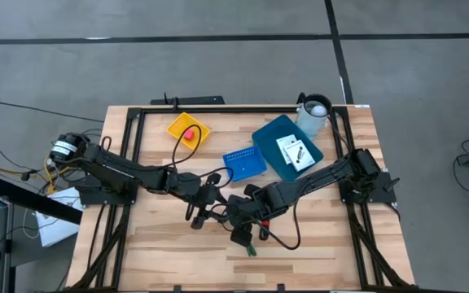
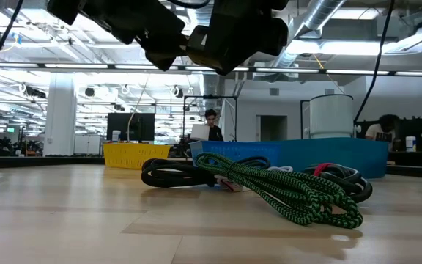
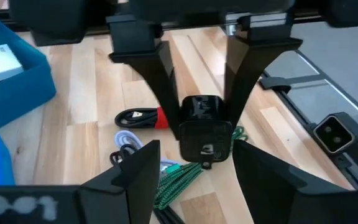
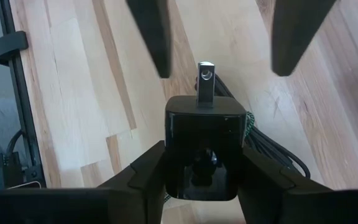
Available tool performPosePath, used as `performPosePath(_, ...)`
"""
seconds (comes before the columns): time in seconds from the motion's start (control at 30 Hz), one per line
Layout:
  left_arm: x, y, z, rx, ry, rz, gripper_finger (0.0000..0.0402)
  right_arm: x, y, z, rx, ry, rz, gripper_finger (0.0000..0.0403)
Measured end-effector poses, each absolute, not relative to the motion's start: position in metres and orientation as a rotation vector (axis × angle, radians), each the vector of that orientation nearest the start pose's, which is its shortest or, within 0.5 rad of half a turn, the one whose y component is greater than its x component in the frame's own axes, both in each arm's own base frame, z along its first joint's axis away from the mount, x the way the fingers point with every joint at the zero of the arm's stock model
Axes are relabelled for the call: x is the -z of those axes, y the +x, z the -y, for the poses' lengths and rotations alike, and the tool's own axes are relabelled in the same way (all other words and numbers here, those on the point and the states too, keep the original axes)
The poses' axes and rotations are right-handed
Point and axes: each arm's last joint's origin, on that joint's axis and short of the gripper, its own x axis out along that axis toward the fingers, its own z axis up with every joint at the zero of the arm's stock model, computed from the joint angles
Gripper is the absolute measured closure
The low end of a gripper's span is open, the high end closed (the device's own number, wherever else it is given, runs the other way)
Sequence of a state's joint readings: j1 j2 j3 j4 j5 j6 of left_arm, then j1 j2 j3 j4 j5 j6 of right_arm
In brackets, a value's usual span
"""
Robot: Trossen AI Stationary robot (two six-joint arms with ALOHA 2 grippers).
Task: Pick and place items into bin
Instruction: Put the black charger adapter into the yellow bin
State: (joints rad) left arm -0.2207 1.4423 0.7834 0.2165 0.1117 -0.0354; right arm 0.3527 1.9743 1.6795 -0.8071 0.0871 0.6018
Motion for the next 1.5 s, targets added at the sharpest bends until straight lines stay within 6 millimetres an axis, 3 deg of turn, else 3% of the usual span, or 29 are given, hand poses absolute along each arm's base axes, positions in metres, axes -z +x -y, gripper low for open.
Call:
performPosePath(0.63,-0.198,0.307,0.072,0.304,-0.014,-0.504,0.0211,-0.246,0.393,-0.142,0.104,0.288,-1.105,0.0252)
performPosePath(1.5,-0.214,0.303,0.077,0.350,-0.015,-0.430,0.0211,-0.247,0.395,-0.143,0.105,0.283,-1.088,0.0252)
